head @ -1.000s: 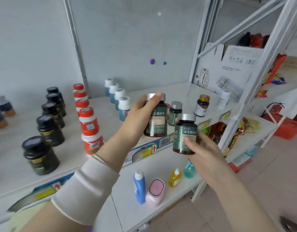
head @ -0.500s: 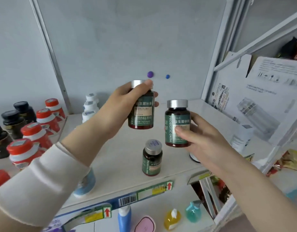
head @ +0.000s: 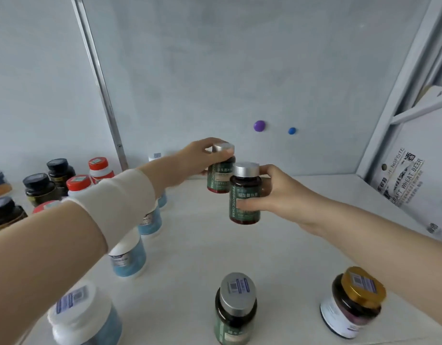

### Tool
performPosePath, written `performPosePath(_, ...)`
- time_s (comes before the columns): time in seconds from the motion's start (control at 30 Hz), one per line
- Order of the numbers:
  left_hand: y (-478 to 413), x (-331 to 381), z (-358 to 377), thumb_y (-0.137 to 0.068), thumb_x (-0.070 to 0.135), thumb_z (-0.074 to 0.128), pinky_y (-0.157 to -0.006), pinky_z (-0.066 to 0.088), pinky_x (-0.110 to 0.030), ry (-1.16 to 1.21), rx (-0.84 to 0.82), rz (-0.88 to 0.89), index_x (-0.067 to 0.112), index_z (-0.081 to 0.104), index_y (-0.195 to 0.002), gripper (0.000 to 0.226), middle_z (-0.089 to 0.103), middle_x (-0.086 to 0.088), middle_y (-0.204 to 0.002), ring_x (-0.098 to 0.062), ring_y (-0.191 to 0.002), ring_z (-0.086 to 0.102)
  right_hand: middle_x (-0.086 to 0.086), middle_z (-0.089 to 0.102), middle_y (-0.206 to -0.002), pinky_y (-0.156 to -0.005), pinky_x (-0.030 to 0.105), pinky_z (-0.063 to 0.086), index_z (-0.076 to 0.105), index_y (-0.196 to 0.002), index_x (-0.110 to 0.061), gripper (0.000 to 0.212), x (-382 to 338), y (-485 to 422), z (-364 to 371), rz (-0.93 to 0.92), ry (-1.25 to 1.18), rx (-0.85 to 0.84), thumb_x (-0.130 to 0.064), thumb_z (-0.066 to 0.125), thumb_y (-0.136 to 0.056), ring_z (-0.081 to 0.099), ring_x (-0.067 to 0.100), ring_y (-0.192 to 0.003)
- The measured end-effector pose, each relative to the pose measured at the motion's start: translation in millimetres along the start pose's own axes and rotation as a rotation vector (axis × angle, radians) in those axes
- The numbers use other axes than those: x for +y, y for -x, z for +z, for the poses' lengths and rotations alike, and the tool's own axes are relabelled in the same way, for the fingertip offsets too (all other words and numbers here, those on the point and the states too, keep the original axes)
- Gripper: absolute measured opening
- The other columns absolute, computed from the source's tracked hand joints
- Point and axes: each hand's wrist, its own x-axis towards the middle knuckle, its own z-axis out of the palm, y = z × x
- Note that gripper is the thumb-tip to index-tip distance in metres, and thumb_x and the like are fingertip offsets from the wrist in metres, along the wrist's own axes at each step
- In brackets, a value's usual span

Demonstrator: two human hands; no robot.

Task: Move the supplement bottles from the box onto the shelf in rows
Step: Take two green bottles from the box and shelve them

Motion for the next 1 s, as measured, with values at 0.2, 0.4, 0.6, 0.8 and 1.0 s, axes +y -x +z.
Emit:
performPosePath(0.2, -60.8, -31.1, -8.8, -0.085, 0.025, 0.068, -0.084, 0.053, -0.032, -0.229, -0.014, -0.063, 0.007, 0.059, -0.114, 0.036, 0.06, -0.004, -0.093, -0.017, -0.083, 0.058, -0.004, 0.053, -0.109, -0.076, 0.022, 0.046, 0.037, -0.115, -0.017, 0.058, 22.8, -64.9, 20.0, 0.014, 0.232, -0.015, -0.016, 0.077, -0.073, 0.053, 0.013, -0.097)
performPosePath(0.4, -91.2, -56.8, -15.4, -0.081, 0.018, 0.072, -0.085, 0.052, -0.035, -0.258, -0.034, -0.114, -0.001, 0.062, -0.11, 0.036, 0.058, -0.01, -0.095, -0.02, -0.083, 0.054, -0.004, 0.053, -0.106, -0.069, 0.02, 0.041, 0.036, -0.108, -0.019, 0.055, 38.7, -110.5, 32.2, 0.037, 0.268, 0.006, -0.016, 0.077, -0.072, 0.051, 0.013, -0.094)
performPosePath(0.6, -106.6, -68.7, -21.1, -0.078, 0.025, 0.075, -0.086, 0.055, -0.04, -0.341, -0.003, -0.121, 0.003, 0.062, -0.111, 0.042, 0.061, -0.011, -0.099, -0.019, -0.085, 0.057, -0.002, 0.051, -0.109, -0.077, 0.02, 0.035, 0.038, -0.117, -0.012, 0.06, 46.0, -130.6, 41.1, 0.012, 0.354, 0.008, -0.016, 0.078, -0.072, 0.048, 0.013, -0.096)
performPosePath(0.8, -109.8, -69.2, -20.5, -0.078, 0.026, 0.076, -0.085, 0.056, -0.039, -0.376, -0.003, -0.134, 0.005, 0.058, -0.114, 0.046, 0.059, -0.007, -0.103, -0.019, -0.086, 0.057, 0.003, 0.053, -0.119, -0.078, 0.021, 0.036, 0.037, -0.117, -0.01, 0.061, 52.7, -135.7, 45.8, 0.002, 0.377, 0.034, -0.017, 0.078, -0.072, 0.05, 0.015, -0.102)
performPosePath(1.0, -107.9, -71.3, -18.3, -0.078, 0.028, 0.075, -0.091, 0.053, -0.041, -0.39, -0.007, -0.161, 0.008, 0.054, -0.119, 0.05, 0.06, -0.009, -0.117, -0.026, -0.107, 0.061, 0.003, 0.051, -0.12, -0.077, 0.02, 0.035, 0.036, -0.119, -0.01, 0.062, 52.6, -135.6, 47.3, 0.015, 0.377, 0.025, -0.016, 0.076, -0.073, 0.048, 0.014, -0.098)
